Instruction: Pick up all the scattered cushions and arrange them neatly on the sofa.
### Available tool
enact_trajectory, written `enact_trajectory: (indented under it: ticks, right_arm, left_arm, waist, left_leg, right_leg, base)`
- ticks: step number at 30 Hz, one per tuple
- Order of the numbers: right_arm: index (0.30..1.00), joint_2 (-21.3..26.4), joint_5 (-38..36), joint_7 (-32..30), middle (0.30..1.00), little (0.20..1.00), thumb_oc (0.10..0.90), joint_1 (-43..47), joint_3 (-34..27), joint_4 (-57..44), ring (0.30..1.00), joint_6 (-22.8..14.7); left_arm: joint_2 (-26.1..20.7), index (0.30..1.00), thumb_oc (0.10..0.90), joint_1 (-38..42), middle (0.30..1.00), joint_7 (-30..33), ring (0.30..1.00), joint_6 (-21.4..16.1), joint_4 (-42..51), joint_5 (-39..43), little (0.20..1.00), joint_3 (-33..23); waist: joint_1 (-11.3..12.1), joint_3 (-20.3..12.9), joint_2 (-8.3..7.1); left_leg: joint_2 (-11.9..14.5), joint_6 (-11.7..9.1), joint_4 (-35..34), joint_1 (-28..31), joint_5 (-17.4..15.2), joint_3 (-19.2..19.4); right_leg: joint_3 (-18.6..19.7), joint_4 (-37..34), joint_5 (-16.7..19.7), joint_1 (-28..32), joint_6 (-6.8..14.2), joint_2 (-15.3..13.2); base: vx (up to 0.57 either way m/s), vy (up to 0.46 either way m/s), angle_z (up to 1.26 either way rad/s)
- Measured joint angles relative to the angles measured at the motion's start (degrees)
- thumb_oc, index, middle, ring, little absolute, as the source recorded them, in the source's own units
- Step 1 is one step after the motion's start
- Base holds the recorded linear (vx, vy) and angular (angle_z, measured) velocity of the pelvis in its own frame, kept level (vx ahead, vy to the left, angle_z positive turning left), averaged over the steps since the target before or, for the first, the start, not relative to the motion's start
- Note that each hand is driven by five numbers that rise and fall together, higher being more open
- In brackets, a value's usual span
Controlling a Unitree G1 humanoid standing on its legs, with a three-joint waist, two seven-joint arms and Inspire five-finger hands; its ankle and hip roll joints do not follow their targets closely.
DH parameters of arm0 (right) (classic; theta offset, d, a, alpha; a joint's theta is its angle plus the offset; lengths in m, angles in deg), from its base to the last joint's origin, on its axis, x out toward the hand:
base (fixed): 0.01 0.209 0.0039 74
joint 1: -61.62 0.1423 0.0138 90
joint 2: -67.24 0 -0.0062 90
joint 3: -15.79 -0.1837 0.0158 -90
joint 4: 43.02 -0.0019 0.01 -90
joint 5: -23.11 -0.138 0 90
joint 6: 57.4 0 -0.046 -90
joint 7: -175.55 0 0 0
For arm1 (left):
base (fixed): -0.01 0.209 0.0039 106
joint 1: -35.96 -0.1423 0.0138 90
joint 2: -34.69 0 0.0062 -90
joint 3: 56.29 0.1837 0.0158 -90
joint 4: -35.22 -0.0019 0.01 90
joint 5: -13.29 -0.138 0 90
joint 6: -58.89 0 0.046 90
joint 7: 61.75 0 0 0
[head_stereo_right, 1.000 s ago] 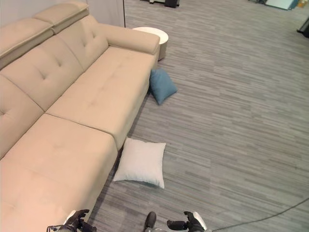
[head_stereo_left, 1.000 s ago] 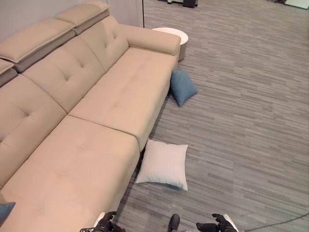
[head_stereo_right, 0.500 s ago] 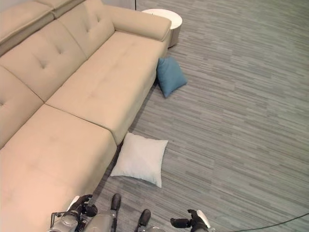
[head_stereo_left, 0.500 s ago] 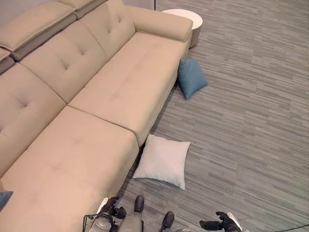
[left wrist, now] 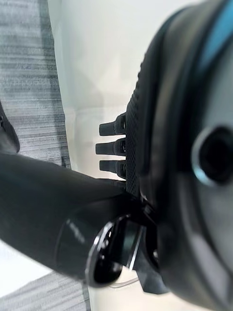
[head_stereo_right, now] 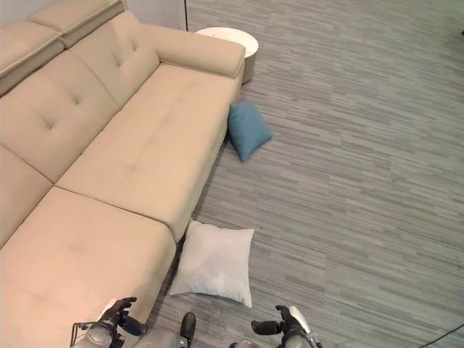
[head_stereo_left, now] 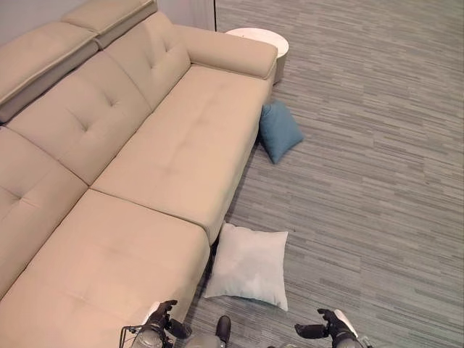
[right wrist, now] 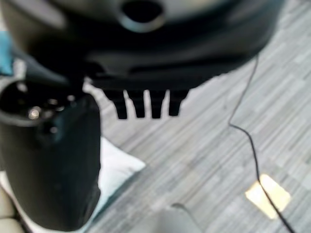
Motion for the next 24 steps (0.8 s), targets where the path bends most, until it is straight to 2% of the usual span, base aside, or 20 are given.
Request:
enact_trajectory:
  ticks: [3, 5, 6, 7, 8, 13, 17, 20, 21, 24]
  right_arm:
    - [0.900, -0.28, 0.00, 0.13, 0.900, 0.900, 0.800, -0.41, 0.04, -0.64, 0.900, 0.17]
    - [0.900, -0.64, -0.02, 0.46, 0.900, 0.900, 0.800, -1.20, 0.03, -0.89, 0.900, 0.18]
    - [0.900, -0.82, -0.03, 0.46, 0.900, 0.900, 0.800, -1.69, 0.02, -0.90, 0.900, 0.17]
    - [0.900, -0.86, -0.02, 0.47, 0.900, 0.900, 0.800, -2.17, 0.01, -0.88, 0.900, 0.19]
    - [0.900, -0.78, -0.02, 0.41, 0.900, 0.900, 0.800, -2.42, 0.00, -0.85, 0.900, 0.34]
    - [0.900, 0.25, -0.45, 0.22, 0.900, 0.900, 0.800, -0.59, -0.13, -1.25, 0.900, 0.27]
    - [0.900, 1.66, -2.43, -0.35, 0.900, 0.900, 0.800, 0.93, -0.34, -1.60, 0.900, -0.02]
    - [0.900, 3.55, -5.31, -1.56, 0.900, 0.900, 0.800, 4.33, -2.45, -1.81, 0.900, -0.60]
    - [0.900, 5.17, -6.81, -2.11, 0.900, 0.900, 0.800, 7.25, -3.84, -2.24, 0.900, -0.93]
    - [0.900, 8.66, -10.36, -4.00, 0.900, 0.900, 0.800, 14.34, -4.77, -6.20, 0.900, -0.99]
  left_arm:
    - [0.07, 0.900, 0.800, -1.02, 0.900, 0.03, 0.900, 0.20, -0.66, 0.00, 0.900, -0.04]
    - [0.09, 0.900, 0.800, -2.10, 0.900, 0.04, 0.900, 0.15, -0.75, -0.04, 0.900, -0.04]
    - [0.08, 0.900, 0.800, -2.52, 0.900, 0.08, 0.900, 0.14, -0.69, -0.04, 0.900, -0.04]
    - [0.20, 0.900, 0.800, -2.83, 0.900, 0.16, 0.900, 0.16, -0.66, -0.02, 0.900, -0.04]
    - [0.12, 0.900, 0.800, -3.04, 0.900, 0.43, 0.900, 0.07, 0.03, -0.03, 0.900, 0.03]
    - [0.13, 0.900, 0.800, -2.08, 0.900, 1.24, 0.900, 0.00, 0.32, 0.10, 0.900, -0.22]
    - [0.67, 0.900, 0.800, 0.25, 0.900, 1.53, 0.900, -0.12, 1.35, 2.20, 0.900, -0.19]
    - [0.93, 0.900, 0.800, 4.07, 0.900, 1.85, 0.900, -0.40, 4.64, 5.39, 0.900, 1.44]
    - [0.74, 0.900, 0.800, 6.13, 0.900, 2.48, 0.900, -1.13, 7.11, 6.90, 0.900, 2.30]
    - [-0.33, 0.900, 0.800, 10.98, 0.900, 4.14, 0.900, -1.98, 13.12, 11.27, 0.900, 2.22]
  waist:
    - [-0.79, 0.08, -0.03]
    - [-1.11, 0.27, -1.14]
    - [-1.16, 0.04, -1.78]
    - [-1.20, -0.18, -2.18]
    - [-1.07, -0.30, -2.07]
    - [-1.40, -0.40, -1.89]
    - [-1.36, 0.08, -1.16]
    - [-1.39, 3.63, 0.23]
    - [-1.46, 6.74, 1.32]
    - [-1.50, 13.97, 2.46]
  left_leg:
    - [0.37, -1.02, -0.68, 0.87, 0.42, -0.38]
    - [0.14, -2.08, -1.20, 2.67, -0.12, -0.71]
    - [-0.01, -2.64, -1.28, 3.30, -0.52, -1.04]
    - [0.05, -3.32, -1.24, 3.63, -1.01, -1.79]
    - [1.22, -4.39, -0.75, 3.60, -1.67, -2.20]
    - [4.14, -7.02, 1.01, 0.52, -2.78, -3.88]
    - [4.73, -8.26, 3.00, -4.67, -2.77, -5.40]
    - [4.36, -9.23, 7.89, -12.06, -2.99, -6.56]
    - [4.20, -9.57, 9.77, -15.79, -3.16, -6.67]
    - [3.33, -10.07, 13.06, -22.73, -2.62, -6.44]
  right_leg:
    - [2.38, -12.97, 1.62, -1.48, 0.58, 1.02]
    - [3.08, -18.62, 7.31, -1.40, 0.38, 1.34]
    - [2.97, -19.33, 10.33, -0.81, -0.20, 1.30]
    - [2.98, -20.26, 12.25, -0.19, -1.01, 1.53]
    - [2.80, -22.46, 13.25, 1.24, -1.87, 3.12]
    - [0.04, -29.97, 16.03, 3.30, -4.57, 6.62]
    - [-1.34, -30.90, 16.70, 0.20, -5.58, 7.50]
    - [-2.58, -28.17, 16.57, -5.50, -5.57, 7.05]
    - [-2.90, -25.46, 15.88, -9.44, -5.87, 6.60]
    - [-2.72, -18.83, 15.03, -17.79, -6.16, 5.24]
  base:
    - [0.12, -0.104, 0.14]
    - [0.13, -0.170, 0.26]
    - [0.04, -0.086, 0.25]
    - [0.05, -0.117, 0.15]
    - [0.05, -0.134, 0.05]
    - [-0.02, -0.107, 0.13]
    - [-0.16, -0.067, 0.23]
    - [-0.15, -0.037, 0.21]
    - [-0.06, -0.032, 0.12]
    - [-0.20, 0.031, 0.02]
